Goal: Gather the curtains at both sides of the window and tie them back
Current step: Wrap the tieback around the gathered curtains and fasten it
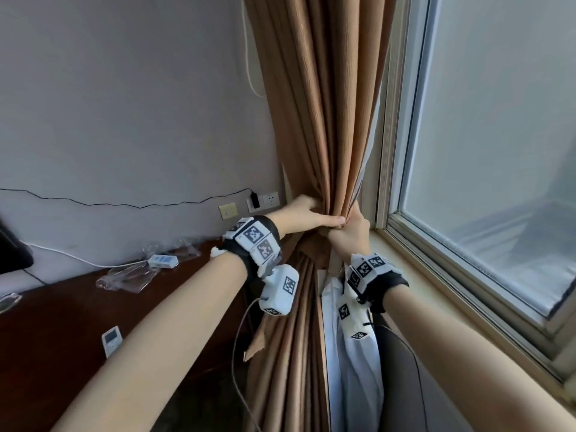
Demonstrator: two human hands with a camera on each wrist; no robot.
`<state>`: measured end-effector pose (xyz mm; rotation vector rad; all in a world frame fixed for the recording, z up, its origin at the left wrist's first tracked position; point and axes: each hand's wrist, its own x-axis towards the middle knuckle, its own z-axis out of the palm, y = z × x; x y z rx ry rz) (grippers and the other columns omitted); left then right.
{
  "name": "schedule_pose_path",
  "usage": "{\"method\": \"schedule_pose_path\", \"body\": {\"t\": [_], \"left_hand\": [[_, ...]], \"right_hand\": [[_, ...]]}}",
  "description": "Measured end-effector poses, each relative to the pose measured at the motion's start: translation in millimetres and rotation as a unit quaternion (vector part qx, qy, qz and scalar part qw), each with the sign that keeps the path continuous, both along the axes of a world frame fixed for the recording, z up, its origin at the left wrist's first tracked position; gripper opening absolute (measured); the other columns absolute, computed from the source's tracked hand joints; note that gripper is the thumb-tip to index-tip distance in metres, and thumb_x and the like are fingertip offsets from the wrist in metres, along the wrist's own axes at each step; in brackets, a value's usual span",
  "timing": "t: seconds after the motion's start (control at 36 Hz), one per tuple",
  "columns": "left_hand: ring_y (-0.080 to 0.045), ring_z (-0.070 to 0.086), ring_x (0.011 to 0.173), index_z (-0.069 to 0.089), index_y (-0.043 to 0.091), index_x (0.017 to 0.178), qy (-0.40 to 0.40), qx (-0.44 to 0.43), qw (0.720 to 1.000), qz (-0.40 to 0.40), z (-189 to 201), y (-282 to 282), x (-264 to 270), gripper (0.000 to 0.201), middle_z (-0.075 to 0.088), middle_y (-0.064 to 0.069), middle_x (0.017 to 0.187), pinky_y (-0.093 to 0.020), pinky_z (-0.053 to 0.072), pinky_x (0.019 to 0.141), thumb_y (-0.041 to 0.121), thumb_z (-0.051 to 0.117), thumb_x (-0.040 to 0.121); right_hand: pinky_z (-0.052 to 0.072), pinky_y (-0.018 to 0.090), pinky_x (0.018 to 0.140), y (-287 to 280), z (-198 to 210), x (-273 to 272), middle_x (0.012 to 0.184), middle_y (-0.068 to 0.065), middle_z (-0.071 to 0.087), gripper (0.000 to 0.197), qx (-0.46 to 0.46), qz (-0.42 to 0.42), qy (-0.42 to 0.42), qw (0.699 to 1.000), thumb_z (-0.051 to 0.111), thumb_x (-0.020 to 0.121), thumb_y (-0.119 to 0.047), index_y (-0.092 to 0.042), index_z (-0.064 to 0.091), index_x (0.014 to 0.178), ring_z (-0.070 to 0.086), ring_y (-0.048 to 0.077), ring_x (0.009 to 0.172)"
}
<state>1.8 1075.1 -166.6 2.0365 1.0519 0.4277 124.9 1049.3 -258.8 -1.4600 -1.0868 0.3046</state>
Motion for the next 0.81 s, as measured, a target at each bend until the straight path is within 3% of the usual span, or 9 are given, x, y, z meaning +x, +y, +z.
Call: {"method": "schedule_pose_path", "body": {"t": [0.06, 0.11, 0.19, 0.31, 0.39, 0.47, 0.58, 0.69, 0.81], "left_hand": [[-0.001, 0.059, 0.106, 0.063, 0.016, 0.124, -0.045, -0.036, 0.998, -0.012, -2.6, 6.8, -16.5, 0.045, 0.064, 0.005, 0.122, -0.009, 0.042, 0.081, 0.03, 0.072, 0.083], [-0.003, 0.062, 0.1, 0.066, 0.015, 0.119, -0.084, -0.045, 0.995, 0.026, -14.7, 17.1, -33.8, 0.037, 0.067, 0.001, 0.117, -0.011, 0.044, 0.076, 0.021, 0.072, 0.083], [-0.016, 0.057, 0.114, 0.053, 0.012, 0.131, 0.009, -0.035, 0.997, 0.065, -45.3, 29.2, -50.4, 0.056, 0.061, -0.009, 0.127, -0.021, 0.043, 0.091, 0.015, 0.076, 0.08], [-0.019, 0.049, 0.126, 0.04, 0.02, 0.142, 0.083, 0.009, 0.996, 0.043, -74.1, 19.2, -44.1, 0.073, 0.051, -0.003, 0.137, -0.023, 0.036, 0.1, 0.036, 0.074, 0.08], [-0.024, 0.058, 0.116, 0.052, 0.027, 0.129, 0.125, 0.103, 0.986, 0.04, -83.8, 15.0, -31.1, 0.057, 0.062, -0.002, 0.126, -0.031, 0.045, 0.097, 0.046, 0.068, 0.078], [-0.033, 0.061, 0.108, 0.056, 0.023, 0.124, 0.17, 0.165, 0.971, 0.031, -82.1, 16.3, -26.4, 0.04, 0.064, -0.01, 0.118, -0.038, 0.051, 0.09, 0.03, 0.055, 0.084], [-0.04, 0.059, 0.105, 0.058, 0.016, 0.123, 0.232, 0.253, 0.939, 0.022, -74.6, 25.0, -30.0, 0.038, 0.06, -0.02, 0.112, -0.039, 0.05, 0.084, 0.014, 0.045, 0.088], [-0.036, 0.061, 0.096, 0.065, 0.009, 0.095, 0.225, 0.226, 0.947, 0.026, -61.8, 48.8, -38.1, 0.021, 0.063, -0.017, 0.102, -0.036, 0.049, 0.078, 0.01, 0.045, 0.092], [-0.026, 0.061, 0.094, 0.066, 0.015, 0.094, 0.225, 0.196, 0.953, 0.049, -54.4, 88.4, -39.9, 0.019, 0.064, -0.007, 0.101, -0.041, 0.051, 0.086, 0.031, 0.056, 0.092]], "right_hand": [[0.054, 0.042, 0.086, -1.3, 0.5, 3.3, 0.105, 0.005, 0.071, 0.07, -0.001, -0.003, -0.004, 1.0, 0.071, 0.063, -0.024, -0.023, 0.048, 0.129, 0.065, 0.027, 0.102], [0.053, 0.04, 0.087, -1.8, 0.7, 5.6, 0.106, 0.006, 0.07, 0.071, -0.006, -0.005, -0.004, 1.0, 0.076, 0.062, -0.018, -0.021, 0.049, 0.127, 0.063, 0.028, 0.105], [0.052, 0.04, 0.087, -2.8, 0.0, 7.5, 0.105, 0.007, 0.069, 0.071, -0.007, 0.001, -0.012, 1.0, 0.078, 0.059, -0.017, -0.021, 0.048, 0.124, 0.063, 0.03, 0.104], [0.054, 0.035, 0.082, -5.1, -0.8, 7.8, 0.097, -0.002, 0.07, 0.07, 0.005, 0.019, -0.008, 1.0, 0.079, 0.061, -0.017, -0.023, 0.048, 0.124, 0.065, 0.022, 0.096], [0.055, 0.041, 0.08, -5.5, -2.6, 9.2, 0.094, -0.001, 0.07, 0.067, 0.005, 0.017, -0.01, 1.0, 0.077, 0.06, -0.022, -0.024, 0.047, 0.119, 0.066, 0.021, 0.093], [0.054, 0.041, 0.083, -6.7, -3.3, 13.5, 0.096, -0.001, 0.07, 0.067, 0.0, 0.022, -0.018, 1.0, 0.077, 0.058, -0.024, -0.024, 0.047, 0.118, 0.065, 0.021, 0.095], [0.047, 0.027, 0.081, -9.8, -2.4, 17.4, 0.1, -0.003, 0.069, 0.072, 0.005, 0.037, -0.028, 0.999, 0.079, 0.057, -0.028, -0.022, 0.047, 0.121, 0.063, 0.017, 0.099], [0.046, 0.022, 0.082, -10.6, 0.9, 21.6, 0.106, -0.001, 0.068, 0.083, -0.006, 0.05, -0.033, 0.998, 0.084, 0.056, -0.026, -0.016, 0.046, 0.129, 0.062, 0.017, 0.101], [0.045, 0.023, 0.082, -10.5, 3.6, 24.3, 0.109, -0.001, 0.065, 0.086, -0.021, 0.055, -0.041, 0.997, 0.088, 0.059, -0.018, -0.012, 0.044, 0.133, 0.06, 0.018, 0.102]]}}
